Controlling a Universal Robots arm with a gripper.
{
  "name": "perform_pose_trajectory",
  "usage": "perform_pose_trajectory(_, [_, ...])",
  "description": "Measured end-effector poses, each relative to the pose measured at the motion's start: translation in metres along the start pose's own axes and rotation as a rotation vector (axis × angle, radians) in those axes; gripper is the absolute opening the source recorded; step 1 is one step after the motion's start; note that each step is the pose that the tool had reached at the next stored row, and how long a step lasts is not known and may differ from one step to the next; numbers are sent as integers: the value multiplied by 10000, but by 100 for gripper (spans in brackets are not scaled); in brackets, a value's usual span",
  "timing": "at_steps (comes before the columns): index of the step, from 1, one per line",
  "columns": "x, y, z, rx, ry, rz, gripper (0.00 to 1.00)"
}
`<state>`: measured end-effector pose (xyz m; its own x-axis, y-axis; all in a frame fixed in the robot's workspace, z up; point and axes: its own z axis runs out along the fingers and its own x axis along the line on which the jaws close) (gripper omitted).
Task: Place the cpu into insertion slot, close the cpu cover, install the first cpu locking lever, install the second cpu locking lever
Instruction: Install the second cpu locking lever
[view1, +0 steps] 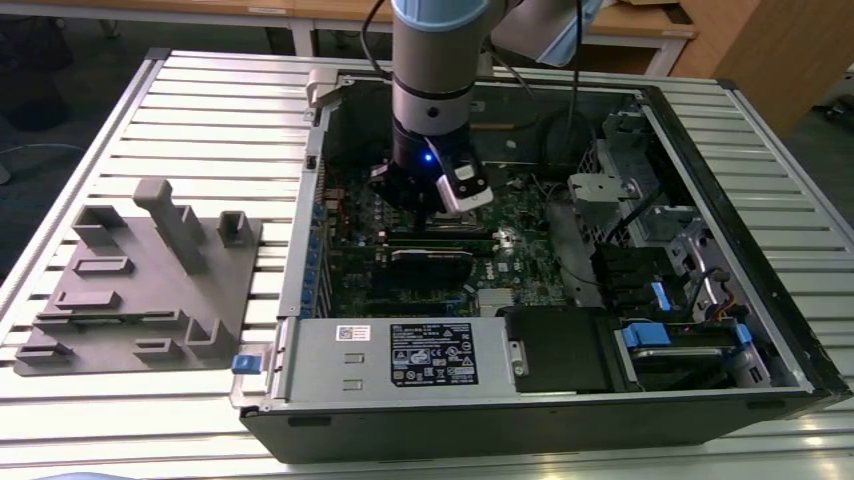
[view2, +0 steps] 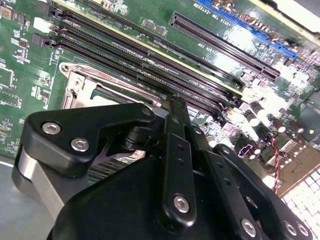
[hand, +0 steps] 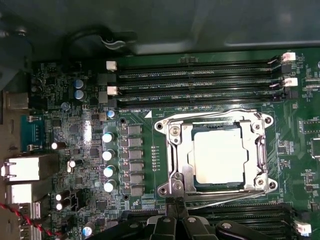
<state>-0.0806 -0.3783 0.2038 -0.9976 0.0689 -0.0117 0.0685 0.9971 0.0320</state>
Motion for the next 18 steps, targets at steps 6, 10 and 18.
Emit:
perform_pose_trajectory(6, [2,6,19,-33,3,1,11])
perform_pose_trajectory(10, [2,6,22,-128,9,2,11])
perform_pose_trajectory(18, [6,6,32,-362,23,6,11])
